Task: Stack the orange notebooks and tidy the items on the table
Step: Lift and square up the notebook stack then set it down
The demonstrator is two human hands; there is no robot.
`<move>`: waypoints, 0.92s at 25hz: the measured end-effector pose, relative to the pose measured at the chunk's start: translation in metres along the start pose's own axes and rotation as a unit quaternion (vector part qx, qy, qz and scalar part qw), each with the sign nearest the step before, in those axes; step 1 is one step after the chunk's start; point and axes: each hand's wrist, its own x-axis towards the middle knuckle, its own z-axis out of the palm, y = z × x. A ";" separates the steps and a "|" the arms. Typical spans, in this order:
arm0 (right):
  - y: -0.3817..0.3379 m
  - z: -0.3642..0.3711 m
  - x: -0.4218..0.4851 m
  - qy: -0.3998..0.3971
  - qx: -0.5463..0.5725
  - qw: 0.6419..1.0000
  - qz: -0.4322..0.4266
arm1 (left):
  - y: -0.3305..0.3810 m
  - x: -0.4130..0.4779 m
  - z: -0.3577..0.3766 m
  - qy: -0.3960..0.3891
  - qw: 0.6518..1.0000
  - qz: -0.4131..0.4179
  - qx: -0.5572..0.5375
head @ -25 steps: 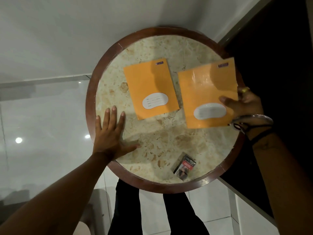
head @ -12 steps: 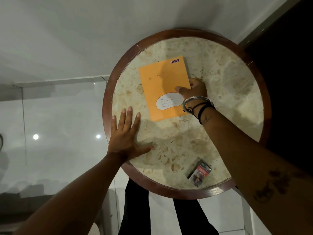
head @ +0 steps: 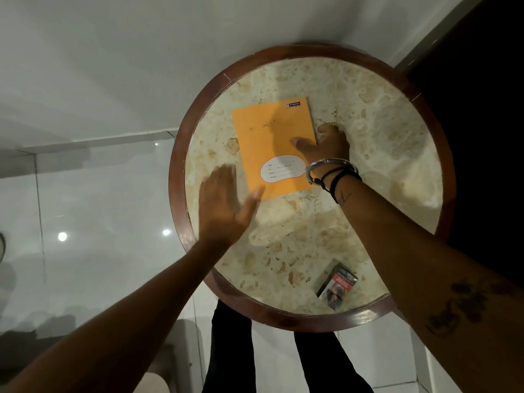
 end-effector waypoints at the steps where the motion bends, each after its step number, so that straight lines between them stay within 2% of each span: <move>1: -0.004 -0.001 0.003 -0.017 -0.009 1.000 0.013 | 0.019 0.022 0.006 0.037 0.996 -0.044 -0.064; 3: -0.012 -0.003 0.008 -0.059 -0.028 0.997 0.039 | 0.051 0.070 0.014 0.051 0.972 -0.200 -0.112; 5: -0.018 -0.008 0.012 -0.106 0.024 0.993 0.052 | 0.062 0.108 0.021 0.045 0.918 -0.369 -0.136; 6: -0.020 -0.012 0.012 -0.124 0.070 0.988 0.054 | 0.061 0.120 0.023 0.031 0.892 -0.418 -0.170; 8: -0.020 -0.021 0.009 -0.131 0.125 0.982 0.051 | 0.061 0.127 0.020 -0.004 0.863 -0.432 -0.261; 10: -0.015 -0.033 0.002 -0.109 0.173 0.979 0.011 | 0.069 0.125 0.012 -0.002 0.856 -0.396 -0.334; 11: -0.010 -0.039 0.000 -0.094 0.219 0.971 -0.023 | 0.073 0.123 0.007 0.023 0.866 -0.359 -0.348; 14: 0.010 -0.054 -0.012 -0.049 0.346 0.928 -0.131 | 0.085 0.103 -0.008 0.087 0.943 -0.153 -0.283; 15: 0.018 -0.055 -0.016 -0.034 0.359 0.920 -0.151 | 0.086 0.091 -0.005 0.093 0.955 -0.086 -0.269; 17: 0.034 -0.050 -0.025 -0.026 0.344 0.925 -0.157 | 0.088 0.063 0.010 0.040 0.963 -0.007 -0.265; 19: 0.048 -0.042 -0.030 -0.047 0.319 0.936 -0.143 | 0.083 0.053 0.025 -0.018 0.972 0.025 -0.232; 21: 0.055 -0.039 -0.025 -0.050 0.278 0.949 -0.140 | 0.077 0.062 0.033 -0.017 0.981 0.035 -0.192; 23: 0.051 -0.049 -0.013 -0.016 0.246 0.958 -0.145 | 0.081 0.082 0.037 0.002 0.982 0.037 -0.183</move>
